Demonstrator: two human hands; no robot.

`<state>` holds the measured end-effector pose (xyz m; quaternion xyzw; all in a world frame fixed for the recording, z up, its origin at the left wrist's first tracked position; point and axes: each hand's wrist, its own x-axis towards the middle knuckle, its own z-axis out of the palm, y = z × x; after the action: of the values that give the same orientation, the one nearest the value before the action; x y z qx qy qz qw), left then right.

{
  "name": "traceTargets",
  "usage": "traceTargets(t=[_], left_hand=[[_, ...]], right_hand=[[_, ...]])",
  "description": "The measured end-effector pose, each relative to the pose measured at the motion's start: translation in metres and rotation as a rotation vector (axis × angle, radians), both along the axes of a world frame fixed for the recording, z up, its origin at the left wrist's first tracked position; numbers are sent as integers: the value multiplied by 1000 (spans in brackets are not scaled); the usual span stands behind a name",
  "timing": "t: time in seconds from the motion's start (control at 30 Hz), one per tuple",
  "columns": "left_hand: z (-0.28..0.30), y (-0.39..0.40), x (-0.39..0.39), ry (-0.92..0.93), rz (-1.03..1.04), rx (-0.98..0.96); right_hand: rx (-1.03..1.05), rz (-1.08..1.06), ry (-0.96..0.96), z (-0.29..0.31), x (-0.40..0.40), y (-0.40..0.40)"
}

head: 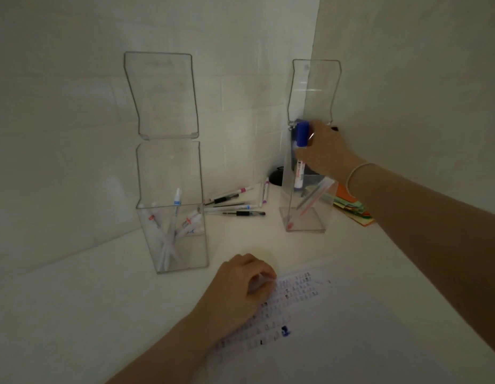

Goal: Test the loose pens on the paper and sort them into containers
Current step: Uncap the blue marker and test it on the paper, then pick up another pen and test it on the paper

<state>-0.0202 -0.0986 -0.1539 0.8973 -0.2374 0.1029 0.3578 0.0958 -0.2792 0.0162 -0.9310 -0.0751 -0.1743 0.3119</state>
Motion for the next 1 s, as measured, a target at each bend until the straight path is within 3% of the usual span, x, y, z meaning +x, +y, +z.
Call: traceTargets(t=[0.23,0.33,0.37,0.43,0.5,0.53,0.6,0.67,0.8,0.87,1.0], left_hand=[[-4,0,2,-35,-7,-23],[-4,-1,3,-30,3,-32],[-5,-1,3,-34,5,-30],[-6,-1,4,-42,11,-25],[-6,-2,4,-48,6,-28],[-6,-2,4,-49,4,-27],[-6,-2,5,-56,4,-19],[-6,-2,5,-61,3,-22],[-4,-3,4,-57,6,-42],[-2,-4,3,-55,14,-42],[-1,-3,2,-48,18,-47]], right_hand=[[-208,-39,118,-20,12,-2],[-419,-103,176,-12,18,0],[-443,-115,92,-8,19,2],[-378,-105,-311,-2,13,12],[-350,69,-701,0,-3,30],[-387,195,-764,0,-10,42],[-595,390,-630,-17,-9,63],[-779,401,-311,-46,2,82],[-700,279,234,-98,23,98],[-699,253,303,-111,28,100],[-716,218,198,-120,33,98]])
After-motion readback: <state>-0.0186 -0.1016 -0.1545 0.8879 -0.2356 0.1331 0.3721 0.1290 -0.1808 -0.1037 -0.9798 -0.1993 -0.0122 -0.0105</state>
